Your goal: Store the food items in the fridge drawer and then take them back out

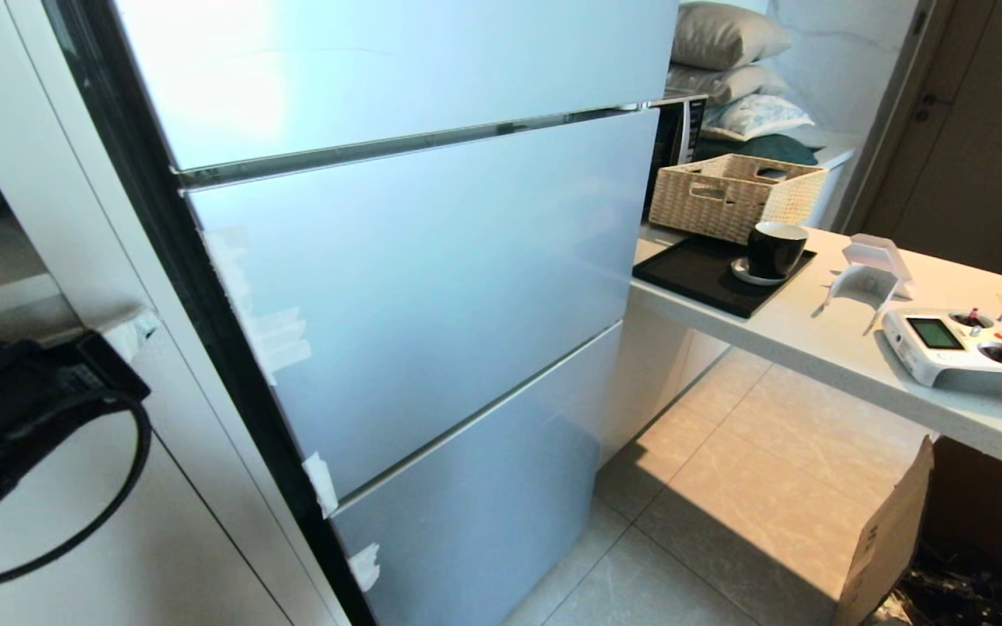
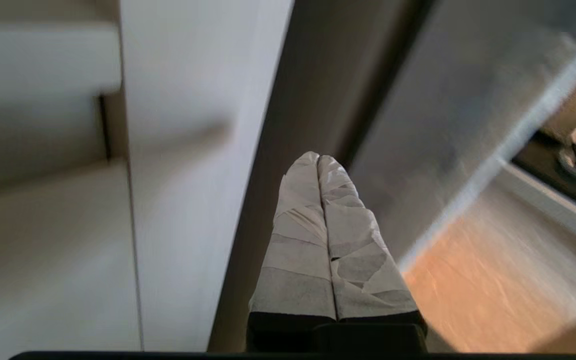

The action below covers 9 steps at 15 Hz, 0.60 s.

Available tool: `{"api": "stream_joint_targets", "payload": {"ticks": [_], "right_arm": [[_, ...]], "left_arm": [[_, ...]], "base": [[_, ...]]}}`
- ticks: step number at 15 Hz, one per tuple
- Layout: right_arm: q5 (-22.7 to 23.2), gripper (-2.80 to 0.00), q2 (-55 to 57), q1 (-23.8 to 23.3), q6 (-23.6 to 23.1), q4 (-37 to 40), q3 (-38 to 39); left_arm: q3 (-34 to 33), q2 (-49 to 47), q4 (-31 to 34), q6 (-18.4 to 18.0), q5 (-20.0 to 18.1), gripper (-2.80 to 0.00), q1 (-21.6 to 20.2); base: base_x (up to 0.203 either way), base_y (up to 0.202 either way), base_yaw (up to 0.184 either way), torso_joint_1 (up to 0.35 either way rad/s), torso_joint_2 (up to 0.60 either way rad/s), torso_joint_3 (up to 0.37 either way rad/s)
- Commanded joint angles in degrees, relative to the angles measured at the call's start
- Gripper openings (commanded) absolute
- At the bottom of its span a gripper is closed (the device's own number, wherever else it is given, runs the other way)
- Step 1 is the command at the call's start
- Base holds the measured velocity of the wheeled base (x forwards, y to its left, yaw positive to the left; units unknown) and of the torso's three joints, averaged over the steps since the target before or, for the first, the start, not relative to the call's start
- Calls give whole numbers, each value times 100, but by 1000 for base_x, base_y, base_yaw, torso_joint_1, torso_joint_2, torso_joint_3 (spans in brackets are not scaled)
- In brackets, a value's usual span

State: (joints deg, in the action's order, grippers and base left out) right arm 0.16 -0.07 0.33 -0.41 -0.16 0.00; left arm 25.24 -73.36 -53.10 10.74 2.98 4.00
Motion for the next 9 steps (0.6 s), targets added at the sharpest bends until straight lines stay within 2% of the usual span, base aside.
{"api": "stream_joint_targets", "payload": {"ticks": [1,6,9], "right_arm": [[2,-280,7,2,-2,-2,0],[2,-280,7,2,-2,-2,0],[2,-280,7,2,-2,-2,0]], "left_arm": [[71,-813,-658,-8,209,-280,177],[267,-960,-842,-2,471,-280,343],[382,-1220,-928,6,505,-280,390]], "base": [[0,0,0,0,0,0],[0,0,0,0,0,0],[0,0,0,0,0,0]]}}
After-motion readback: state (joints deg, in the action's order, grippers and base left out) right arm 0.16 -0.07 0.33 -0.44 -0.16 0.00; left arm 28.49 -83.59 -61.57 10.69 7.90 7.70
